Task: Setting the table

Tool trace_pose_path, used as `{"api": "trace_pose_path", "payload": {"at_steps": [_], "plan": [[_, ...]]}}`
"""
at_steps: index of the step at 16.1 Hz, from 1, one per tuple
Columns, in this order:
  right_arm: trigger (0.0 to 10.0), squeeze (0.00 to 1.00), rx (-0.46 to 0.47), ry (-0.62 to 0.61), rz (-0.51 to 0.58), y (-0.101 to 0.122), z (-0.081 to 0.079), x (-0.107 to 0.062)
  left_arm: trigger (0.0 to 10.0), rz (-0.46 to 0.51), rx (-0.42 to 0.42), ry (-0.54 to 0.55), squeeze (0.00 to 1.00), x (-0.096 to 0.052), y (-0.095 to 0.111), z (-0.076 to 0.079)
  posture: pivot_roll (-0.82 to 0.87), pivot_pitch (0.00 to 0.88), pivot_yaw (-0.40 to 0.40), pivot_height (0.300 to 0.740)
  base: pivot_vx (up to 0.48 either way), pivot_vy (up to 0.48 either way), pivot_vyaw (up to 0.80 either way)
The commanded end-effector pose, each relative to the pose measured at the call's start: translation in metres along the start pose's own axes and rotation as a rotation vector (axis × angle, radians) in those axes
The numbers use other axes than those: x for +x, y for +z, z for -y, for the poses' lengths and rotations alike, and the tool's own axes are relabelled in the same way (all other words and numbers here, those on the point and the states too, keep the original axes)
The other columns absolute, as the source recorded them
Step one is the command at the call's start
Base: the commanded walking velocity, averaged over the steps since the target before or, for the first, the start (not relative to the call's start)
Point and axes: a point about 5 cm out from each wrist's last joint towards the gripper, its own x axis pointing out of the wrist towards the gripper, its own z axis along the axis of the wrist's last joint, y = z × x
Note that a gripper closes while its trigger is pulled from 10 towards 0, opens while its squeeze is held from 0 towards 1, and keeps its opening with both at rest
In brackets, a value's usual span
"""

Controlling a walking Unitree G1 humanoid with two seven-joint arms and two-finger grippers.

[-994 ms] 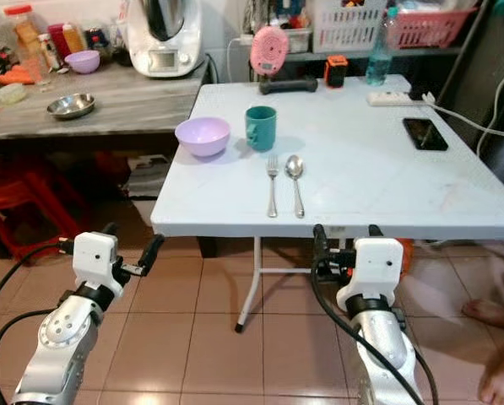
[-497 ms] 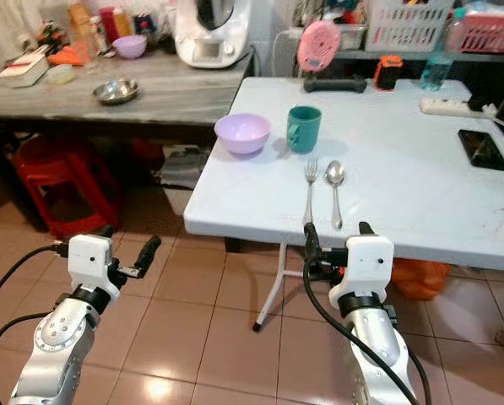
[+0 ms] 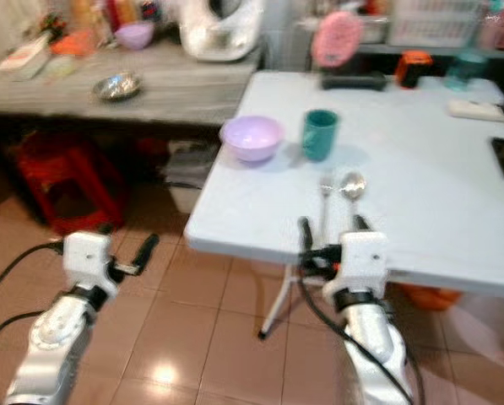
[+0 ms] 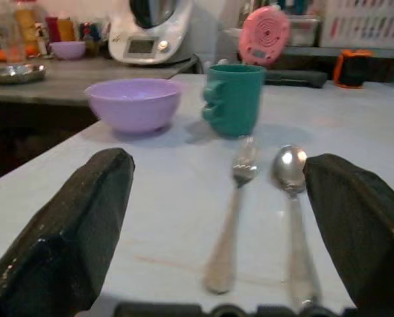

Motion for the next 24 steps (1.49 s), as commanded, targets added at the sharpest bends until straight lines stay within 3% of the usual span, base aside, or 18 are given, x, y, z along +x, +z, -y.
{"api": "trace_pose_path", "payload": {"at_steps": [1, 6, 15, 20, 24], "plan": [[10.0, 0.0, -0.017, -0.029, 0.006, 0.002, 0.008, -0.001, 10.0, 0.016, -0.008, -0.032, 0.0, 0.003, 0.004, 0.007, -0.03, 0.0, 0.059, 0.74, 0.349, 0.0, 0.0], [10.0, 0.0, -0.04, -0.016, 0.015, 0.004, 0.007, -0.002, 10.0, 0.017, -0.014, -0.039, 0.0, 0.004, 0.004, 0.011, -0.04, 0.0, 0.057, 0.74, 0.35, 0.0, 0.0], [10.0, 0.0, -0.052, 0.003, 0.023, 0.007, 0.007, -0.001, 10.0, 0.018, -0.026, -0.044, 0.0, 0.005, 0.002, 0.015, -0.04, 0.0, 0.048, 0.74, 0.352, 0.0, 0.62], [10.0, 0.0, -0.061, -0.009, 0.027, 0.009, 0.008, 0.001, 10.0, 0.023, -0.068, -0.062, 0.0, 0.005, 0.001, 0.022, -0.05, 0.0, 0.038, 0.74, 0.065, 0.0, 0.0], [10.0, 0.0, -0.058, -0.008, 0.005, 0.006, 0.008, 0.002, 10.0, 0.015, -0.08, -0.067, 0.0, 0.004, -0.001, 0.023, -0.04, 0.0, 0.033, 0.74, 0.0, 0.0, -0.8]]}}
